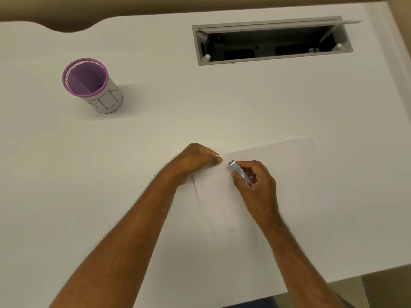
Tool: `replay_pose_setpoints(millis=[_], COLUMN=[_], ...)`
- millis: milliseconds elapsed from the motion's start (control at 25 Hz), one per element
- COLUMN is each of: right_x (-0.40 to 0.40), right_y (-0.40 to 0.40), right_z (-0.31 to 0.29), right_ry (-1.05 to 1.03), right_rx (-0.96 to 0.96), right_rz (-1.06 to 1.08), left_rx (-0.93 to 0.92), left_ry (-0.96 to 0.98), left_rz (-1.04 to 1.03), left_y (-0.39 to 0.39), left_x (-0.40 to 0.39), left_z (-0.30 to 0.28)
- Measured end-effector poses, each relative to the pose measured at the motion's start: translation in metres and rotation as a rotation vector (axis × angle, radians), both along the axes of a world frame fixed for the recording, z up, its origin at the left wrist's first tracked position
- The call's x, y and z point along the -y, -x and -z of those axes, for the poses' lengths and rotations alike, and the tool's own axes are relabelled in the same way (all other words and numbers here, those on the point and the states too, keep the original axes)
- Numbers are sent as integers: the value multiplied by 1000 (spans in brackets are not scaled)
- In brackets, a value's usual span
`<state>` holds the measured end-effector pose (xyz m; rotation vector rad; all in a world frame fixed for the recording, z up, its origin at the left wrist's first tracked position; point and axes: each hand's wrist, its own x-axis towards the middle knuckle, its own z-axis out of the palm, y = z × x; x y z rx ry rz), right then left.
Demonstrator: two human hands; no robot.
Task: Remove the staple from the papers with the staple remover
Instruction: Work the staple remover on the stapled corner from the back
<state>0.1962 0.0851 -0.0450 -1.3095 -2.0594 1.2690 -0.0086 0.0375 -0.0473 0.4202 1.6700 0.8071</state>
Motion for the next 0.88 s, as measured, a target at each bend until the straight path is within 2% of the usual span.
replay_pose_setpoints(millis=[160, 320, 400, 600, 720, 880], right_x=[-18, -56, -73, -105, -113, -110], right_y=[11, 28, 36, 46, 45, 42], right_z=[-11, -24, -27, -17, -4, -1], right_ry=[-168, -402, -456, -311, -222, -281], right_rx=[10, 193, 259, 296, 243, 346], right_rz=[38, -59, -142, -233, -195, -88], left_rx=[48, 25, 33, 36, 35, 24], left_ry=[-24, -23, -30, -33, -33, -52], left_rz=[27, 47, 49, 60, 63, 83], left_y=[3, 3, 3, 3, 2, 3], left_x=[3, 4, 5, 5, 6, 7], left_z=[-3, -4, -5, -4, -6, -9])
